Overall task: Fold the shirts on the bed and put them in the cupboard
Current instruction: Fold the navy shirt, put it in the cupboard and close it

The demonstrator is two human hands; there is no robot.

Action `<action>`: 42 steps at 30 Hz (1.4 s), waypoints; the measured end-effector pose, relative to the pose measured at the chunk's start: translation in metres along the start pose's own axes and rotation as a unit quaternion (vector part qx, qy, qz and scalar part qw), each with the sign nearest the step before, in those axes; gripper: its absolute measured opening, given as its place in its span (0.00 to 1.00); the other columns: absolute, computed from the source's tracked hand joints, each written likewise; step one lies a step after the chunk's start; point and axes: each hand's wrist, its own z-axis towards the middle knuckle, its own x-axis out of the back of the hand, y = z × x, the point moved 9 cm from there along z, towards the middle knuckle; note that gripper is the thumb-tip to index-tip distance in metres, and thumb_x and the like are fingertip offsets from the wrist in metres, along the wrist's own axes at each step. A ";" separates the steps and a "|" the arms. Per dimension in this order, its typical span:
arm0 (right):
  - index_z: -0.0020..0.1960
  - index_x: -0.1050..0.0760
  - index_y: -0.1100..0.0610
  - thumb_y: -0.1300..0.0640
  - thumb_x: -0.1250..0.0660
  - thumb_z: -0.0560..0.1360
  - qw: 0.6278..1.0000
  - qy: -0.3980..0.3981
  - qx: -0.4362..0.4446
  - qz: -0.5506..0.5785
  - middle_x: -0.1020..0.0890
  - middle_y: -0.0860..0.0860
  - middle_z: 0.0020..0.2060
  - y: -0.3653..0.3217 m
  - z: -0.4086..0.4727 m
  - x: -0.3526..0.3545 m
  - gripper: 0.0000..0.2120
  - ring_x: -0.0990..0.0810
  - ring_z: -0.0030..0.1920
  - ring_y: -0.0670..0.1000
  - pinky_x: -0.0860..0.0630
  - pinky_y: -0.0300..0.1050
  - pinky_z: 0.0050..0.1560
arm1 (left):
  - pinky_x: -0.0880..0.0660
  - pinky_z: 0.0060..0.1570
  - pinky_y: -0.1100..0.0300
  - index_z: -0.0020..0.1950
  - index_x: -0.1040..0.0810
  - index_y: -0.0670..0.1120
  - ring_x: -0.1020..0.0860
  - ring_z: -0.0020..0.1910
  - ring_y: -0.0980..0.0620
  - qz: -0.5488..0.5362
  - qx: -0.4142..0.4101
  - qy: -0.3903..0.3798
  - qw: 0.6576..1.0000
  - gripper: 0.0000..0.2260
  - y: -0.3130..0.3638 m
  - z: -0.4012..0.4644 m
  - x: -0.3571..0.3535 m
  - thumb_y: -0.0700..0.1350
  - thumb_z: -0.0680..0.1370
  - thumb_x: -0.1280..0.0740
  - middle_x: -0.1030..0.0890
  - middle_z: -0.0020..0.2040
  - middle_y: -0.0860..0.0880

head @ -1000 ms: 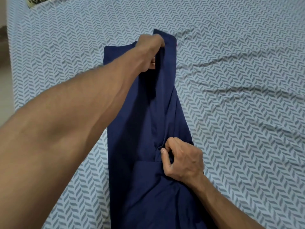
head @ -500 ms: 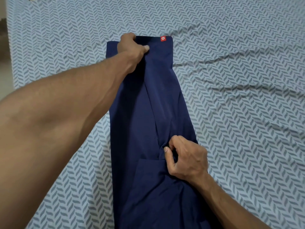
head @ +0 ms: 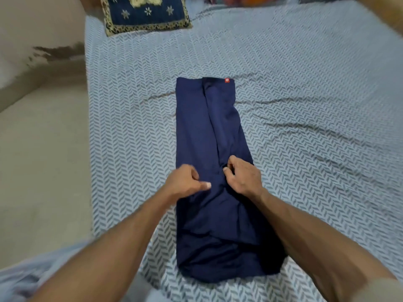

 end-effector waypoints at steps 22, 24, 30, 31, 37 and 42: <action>0.64 0.21 0.57 0.60 0.35 0.67 0.996 0.062 0.026 0.065 0.18 0.55 0.57 0.099 -0.190 0.028 0.25 0.20 0.58 0.59 0.30 0.42 0.61 | 0.26 0.27 0.61 0.53 0.26 0.43 0.17 0.30 0.50 -0.282 0.087 0.066 0.953 0.05 -0.055 -0.118 -0.062 0.38 0.80 0.32 0.16 0.42 0.44; 0.60 0.19 0.57 0.62 0.35 0.66 0.994 0.089 0.014 0.069 0.16 0.55 0.53 0.105 -0.195 0.037 0.22 0.18 0.53 0.58 0.29 0.41 0.56 | 0.27 0.26 0.61 0.46 0.23 0.43 0.17 0.30 0.50 -0.291 0.067 0.116 0.947 0.03 -0.051 -0.125 -0.053 0.37 0.79 0.32 0.16 0.40 0.43; 0.61 0.19 0.54 0.57 0.36 0.68 0.996 0.037 0.078 0.003 0.20 0.53 0.46 0.101 -0.206 0.025 0.22 0.20 0.47 0.58 0.22 0.50 0.46 | 0.27 0.22 0.61 0.49 0.27 0.44 0.21 0.24 0.50 -0.299 0.068 0.158 0.939 0.08 -0.054 -0.136 -0.052 0.33 0.76 0.32 0.18 0.35 0.42; 0.61 0.19 0.54 0.55 0.38 0.68 0.997 0.034 0.074 -0.006 0.21 0.53 0.47 0.099 -0.206 0.024 0.23 0.20 0.48 0.57 0.21 0.50 0.45 | 0.26 0.23 0.60 0.51 0.29 0.44 0.21 0.24 0.50 -0.300 0.087 0.141 0.939 0.09 -0.060 -0.136 -0.059 0.33 0.77 0.32 0.18 0.35 0.41; 0.70 0.28 0.52 0.57 0.35 0.68 0.996 0.027 0.070 -0.040 0.25 0.52 0.56 0.088 -0.203 0.022 0.29 0.24 0.54 0.55 0.20 0.51 0.48 | 0.26 0.32 0.59 0.50 0.25 0.43 0.20 0.34 0.49 -0.160 0.088 0.161 0.970 0.16 -0.071 -0.142 -0.062 0.49 0.72 0.23 0.16 0.39 0.46; 0.71 0.29 0.56 0.61 0.32 0.71 0.997 0.046 -0.047 0.046 0.20 0.55 0.52 0.106 -0.212 0.026 0.28 0.21 0.53 0.59 0.26 0.48 0.53 | 0.30 0.40 0.56 0.54 0.30 0.46 0.22 0.48 0.47 0.037 0.041 0.137 0.989 0.29 -0.058 -0.155 -0.055 0.56 0.64 0.19 0.23 0.48 0.50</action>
